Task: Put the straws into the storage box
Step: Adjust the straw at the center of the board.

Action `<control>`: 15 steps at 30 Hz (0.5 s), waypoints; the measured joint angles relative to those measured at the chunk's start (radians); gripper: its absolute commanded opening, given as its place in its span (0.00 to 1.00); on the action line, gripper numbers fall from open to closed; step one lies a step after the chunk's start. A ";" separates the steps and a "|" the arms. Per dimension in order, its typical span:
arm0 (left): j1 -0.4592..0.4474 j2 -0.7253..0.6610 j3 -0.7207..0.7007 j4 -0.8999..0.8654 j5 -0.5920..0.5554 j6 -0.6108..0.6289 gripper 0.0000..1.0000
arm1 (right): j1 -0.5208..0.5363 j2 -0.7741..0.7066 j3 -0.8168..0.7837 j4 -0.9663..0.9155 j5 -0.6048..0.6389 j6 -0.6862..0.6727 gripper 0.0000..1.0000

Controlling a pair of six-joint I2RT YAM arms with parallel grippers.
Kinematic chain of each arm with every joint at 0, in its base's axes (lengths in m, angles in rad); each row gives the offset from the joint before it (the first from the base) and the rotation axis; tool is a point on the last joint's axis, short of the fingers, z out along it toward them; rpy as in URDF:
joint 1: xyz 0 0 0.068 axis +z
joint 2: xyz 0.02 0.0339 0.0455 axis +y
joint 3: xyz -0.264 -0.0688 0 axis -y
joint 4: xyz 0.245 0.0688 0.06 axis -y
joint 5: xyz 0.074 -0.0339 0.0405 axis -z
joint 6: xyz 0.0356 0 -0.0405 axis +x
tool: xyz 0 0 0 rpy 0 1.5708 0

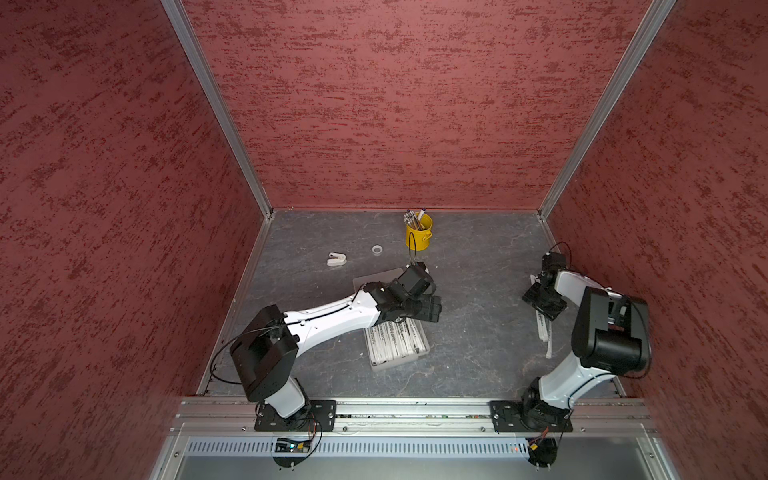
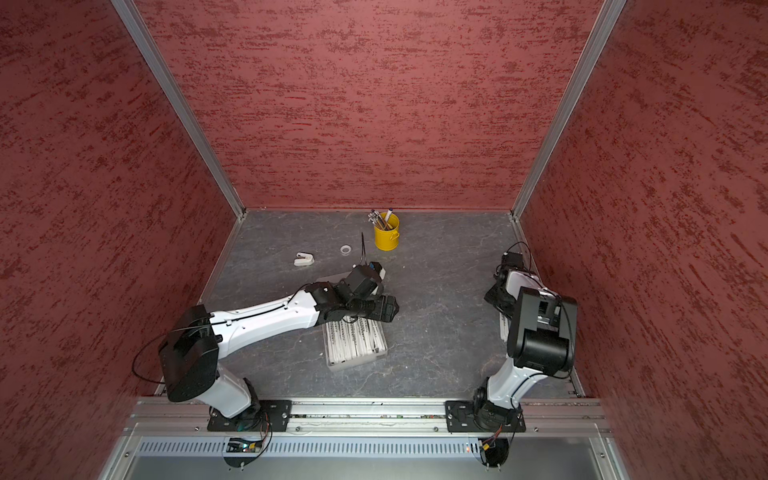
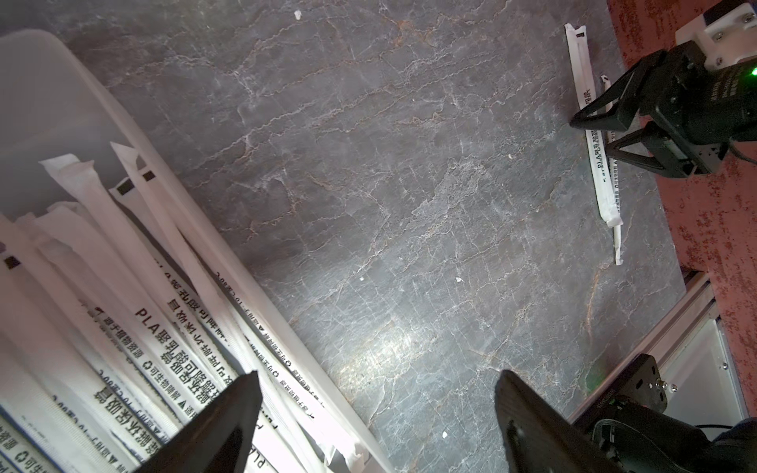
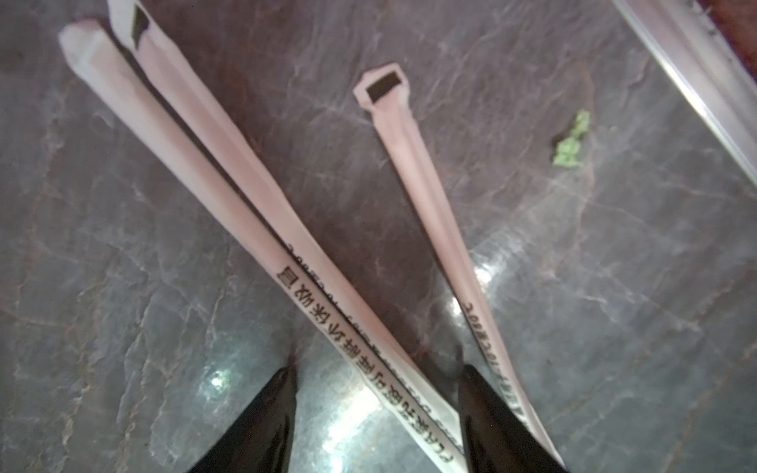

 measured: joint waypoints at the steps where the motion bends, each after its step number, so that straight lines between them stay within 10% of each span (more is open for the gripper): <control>1: 0.003 -0.008 -0.005 0.001 0.000 0.000 0.92 | 0.010 0.005 0.006 0.000 -0.005 -0.005 0.57; 15: 0.152 -0.227 -0.185 -0.006 -0.006 -0.001 0.92 | 0.503 0.078 0.138 -0.096 0.010 -0.025 0.54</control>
